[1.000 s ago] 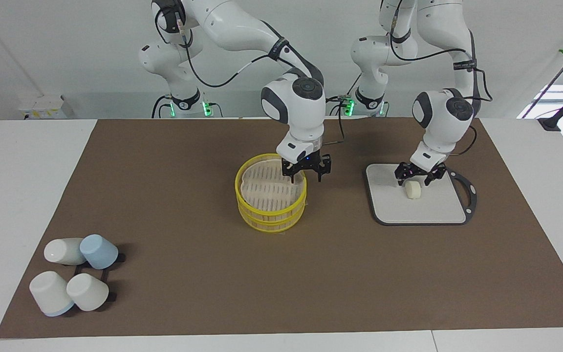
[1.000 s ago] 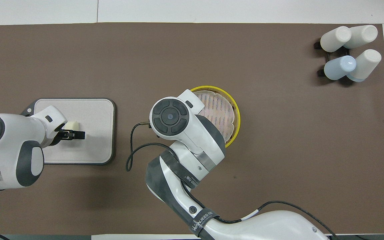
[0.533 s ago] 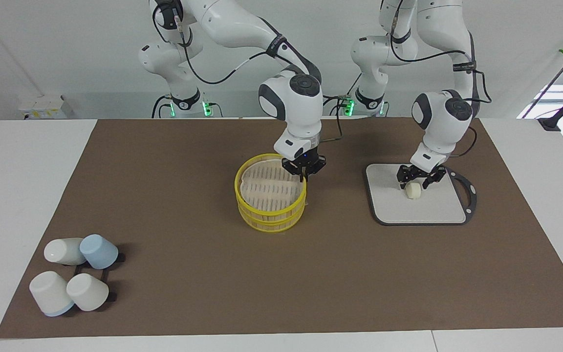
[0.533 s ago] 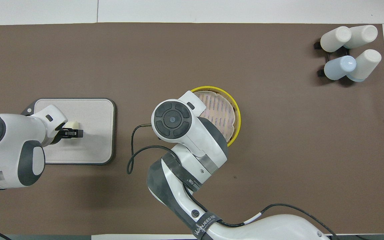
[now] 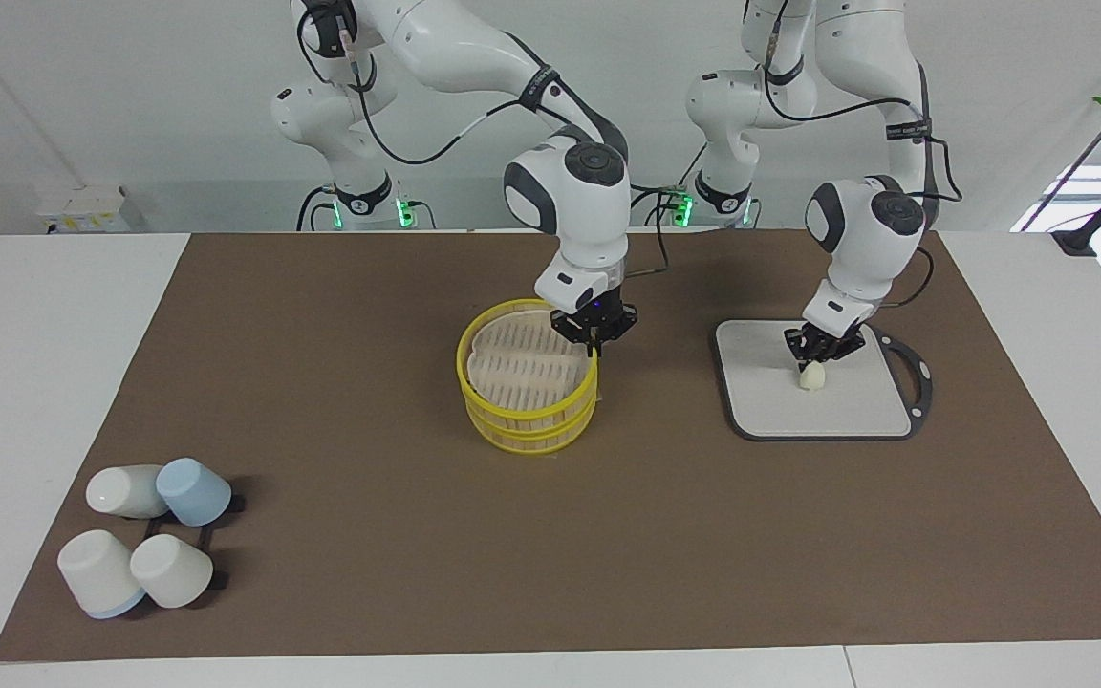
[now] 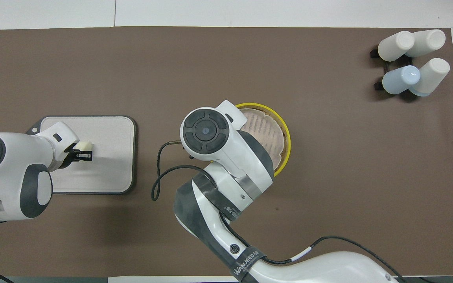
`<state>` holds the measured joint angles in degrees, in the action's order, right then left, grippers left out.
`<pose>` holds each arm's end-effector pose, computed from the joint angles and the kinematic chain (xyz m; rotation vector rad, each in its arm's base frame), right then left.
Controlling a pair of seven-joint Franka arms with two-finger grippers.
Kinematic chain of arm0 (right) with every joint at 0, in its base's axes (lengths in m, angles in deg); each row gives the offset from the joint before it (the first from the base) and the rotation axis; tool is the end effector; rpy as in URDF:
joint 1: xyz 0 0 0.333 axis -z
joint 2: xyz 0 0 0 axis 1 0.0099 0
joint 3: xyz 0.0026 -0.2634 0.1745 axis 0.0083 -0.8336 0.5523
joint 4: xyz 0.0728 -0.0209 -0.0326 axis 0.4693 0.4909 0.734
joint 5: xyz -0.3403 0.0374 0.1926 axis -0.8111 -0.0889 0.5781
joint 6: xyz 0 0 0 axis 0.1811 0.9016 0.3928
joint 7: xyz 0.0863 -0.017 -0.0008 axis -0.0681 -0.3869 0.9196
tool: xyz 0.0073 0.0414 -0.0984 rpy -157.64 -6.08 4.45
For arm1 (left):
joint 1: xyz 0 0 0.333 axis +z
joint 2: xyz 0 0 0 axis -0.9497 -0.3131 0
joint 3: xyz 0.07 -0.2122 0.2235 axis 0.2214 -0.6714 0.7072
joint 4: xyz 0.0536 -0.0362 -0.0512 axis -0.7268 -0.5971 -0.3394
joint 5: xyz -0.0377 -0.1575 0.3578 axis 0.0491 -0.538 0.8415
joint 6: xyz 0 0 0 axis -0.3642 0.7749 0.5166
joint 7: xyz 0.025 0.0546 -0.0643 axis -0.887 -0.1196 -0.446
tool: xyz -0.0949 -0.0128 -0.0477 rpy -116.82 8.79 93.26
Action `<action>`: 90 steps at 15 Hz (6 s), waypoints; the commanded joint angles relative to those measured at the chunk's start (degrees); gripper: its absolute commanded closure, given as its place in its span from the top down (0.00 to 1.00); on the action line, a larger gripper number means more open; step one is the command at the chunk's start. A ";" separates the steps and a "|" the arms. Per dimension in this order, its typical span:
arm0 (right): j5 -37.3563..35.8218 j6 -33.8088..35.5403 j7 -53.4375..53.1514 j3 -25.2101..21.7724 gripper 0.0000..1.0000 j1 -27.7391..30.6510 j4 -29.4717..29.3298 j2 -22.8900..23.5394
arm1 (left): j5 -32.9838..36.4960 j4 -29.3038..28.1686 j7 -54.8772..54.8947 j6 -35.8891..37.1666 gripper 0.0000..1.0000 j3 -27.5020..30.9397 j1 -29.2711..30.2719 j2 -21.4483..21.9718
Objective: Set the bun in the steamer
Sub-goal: 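Lift the lid off with the right gripper while the left gripper lifts the bun, then carry the bun over the open steamer with the left gripper, then lower the bun into the steamer, open the left gripper and withdraw, then bring the lid over the steamer with the right gripper while the left gripper retracts, then lower the lid onto the steamer with the right gripper, then open the right gripper and withdraw it from the lid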
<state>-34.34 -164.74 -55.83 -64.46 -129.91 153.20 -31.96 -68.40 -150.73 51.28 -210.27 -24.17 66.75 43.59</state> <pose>0.5404 0.4253 0.4268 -3.1146 0.0355 -0.0619 0.5053 -0.0042 0.3188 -3.1332 0.1807 -0.0990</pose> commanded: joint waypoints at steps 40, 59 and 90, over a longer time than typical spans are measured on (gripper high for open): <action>3.14 12.80 22.09 0.65 0.00 11.23 -2.98 -7.38 | -3.11 34.94 -18.99 48.99 1.00 0.75 -9.79 5.96; 4.38 -6.56 3.79 0.65 0.00 -0.04 4.49 -0.79 | 1.81 41.36 -8.21 57.27 1.00 1.19 -4.40 5.45; 0.07 22.35 27.49 -1.11 1.00 27.00 12.39 -28.20 | -1.09 41.54 -2.59 52.97 1.00 0.84 -1.59 5.97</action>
<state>-33.60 -141.67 -32.40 -66.45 -106.16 160.34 -56.32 -68.58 -107.76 47.10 -156.07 -22.80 64.01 48.57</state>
